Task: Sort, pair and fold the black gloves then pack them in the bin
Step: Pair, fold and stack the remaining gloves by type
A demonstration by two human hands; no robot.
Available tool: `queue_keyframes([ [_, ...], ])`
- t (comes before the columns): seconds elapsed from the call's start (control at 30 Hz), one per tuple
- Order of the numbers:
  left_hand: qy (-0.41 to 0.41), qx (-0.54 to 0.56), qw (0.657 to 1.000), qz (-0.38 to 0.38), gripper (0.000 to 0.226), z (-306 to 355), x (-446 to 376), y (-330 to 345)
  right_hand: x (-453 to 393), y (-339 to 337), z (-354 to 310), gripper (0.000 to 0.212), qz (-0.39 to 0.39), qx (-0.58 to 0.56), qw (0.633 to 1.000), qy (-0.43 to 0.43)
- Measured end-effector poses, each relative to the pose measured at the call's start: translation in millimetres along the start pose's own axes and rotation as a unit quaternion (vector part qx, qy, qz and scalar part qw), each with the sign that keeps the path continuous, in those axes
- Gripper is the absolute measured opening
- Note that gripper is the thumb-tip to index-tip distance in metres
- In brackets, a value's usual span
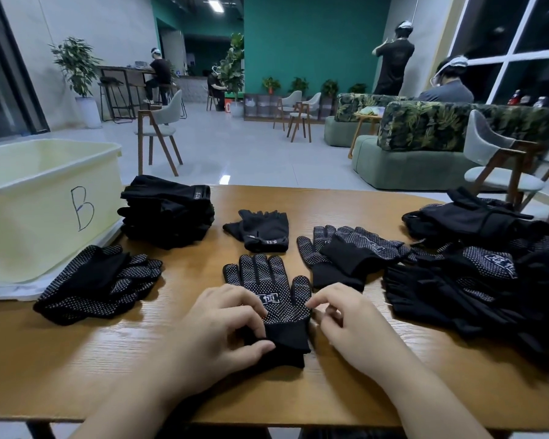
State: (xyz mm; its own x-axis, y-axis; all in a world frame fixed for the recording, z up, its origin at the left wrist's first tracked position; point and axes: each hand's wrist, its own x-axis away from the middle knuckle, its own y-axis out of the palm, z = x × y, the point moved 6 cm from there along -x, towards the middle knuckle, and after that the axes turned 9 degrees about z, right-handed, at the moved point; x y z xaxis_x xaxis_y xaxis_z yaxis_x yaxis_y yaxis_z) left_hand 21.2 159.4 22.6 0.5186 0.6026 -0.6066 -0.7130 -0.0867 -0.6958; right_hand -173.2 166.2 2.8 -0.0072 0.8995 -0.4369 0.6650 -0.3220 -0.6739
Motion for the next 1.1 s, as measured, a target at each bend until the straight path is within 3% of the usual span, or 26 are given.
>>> queue_keyframes([
  [0.2, 0.006, -0.005, 0.999, -0.042, 0.026, -5.9, 3.4, 4.9, 3.1, 0.7, -13.9, 0.029, -0.012, 0.014, 0.999, -0.044],
  [0.37, -0.005, -0.017, 0.997, -0.070, 0.036, -6.7, 4.2, 7.9, 5.6, 7.4, -26.7, 0.042, -0.074, 0.026, 0.994, -0.075],
  [0.6, 0.024, -0.022, 0.999, -0.006, 0.016, -4.8, -0.9, 4.1, 8.7, 10.9, -29.4, 0.052, -0.095, 0.029, 0.991, -0.092],
  [0.7, -0.008, 0.013, 1.000, 0.020, 0.015, -7.4, -1.4, 0.7, 5.0, 17.6, -28.7, 0.050, -0.086, 0.047, 0.990, -0.100],
  [0.87, -0.137, 0.103, 0.984, 0.038, 0.016, -24.2, -0.7, 1.1, -13.5, 19.2, -32.7, 0.010, -0.065, 0.039, 0.995, -0.068],
  [0.97, -0.240, 0.162, 0.955, 0.066, 0.021, -42.8, 0.0, 1.3, -26.7, 17.6, -31.1, 0.017, -0.093, 0.050, 0.994, -0.006],
  [1.1, -0.252, 0.058, 0.966, 0.002, 0.039, -48.9, -2.4, 9.6, -46.6, 21.5, -27.5, 0.023, -0.109, 0.041, 0.992, 0.052],
])
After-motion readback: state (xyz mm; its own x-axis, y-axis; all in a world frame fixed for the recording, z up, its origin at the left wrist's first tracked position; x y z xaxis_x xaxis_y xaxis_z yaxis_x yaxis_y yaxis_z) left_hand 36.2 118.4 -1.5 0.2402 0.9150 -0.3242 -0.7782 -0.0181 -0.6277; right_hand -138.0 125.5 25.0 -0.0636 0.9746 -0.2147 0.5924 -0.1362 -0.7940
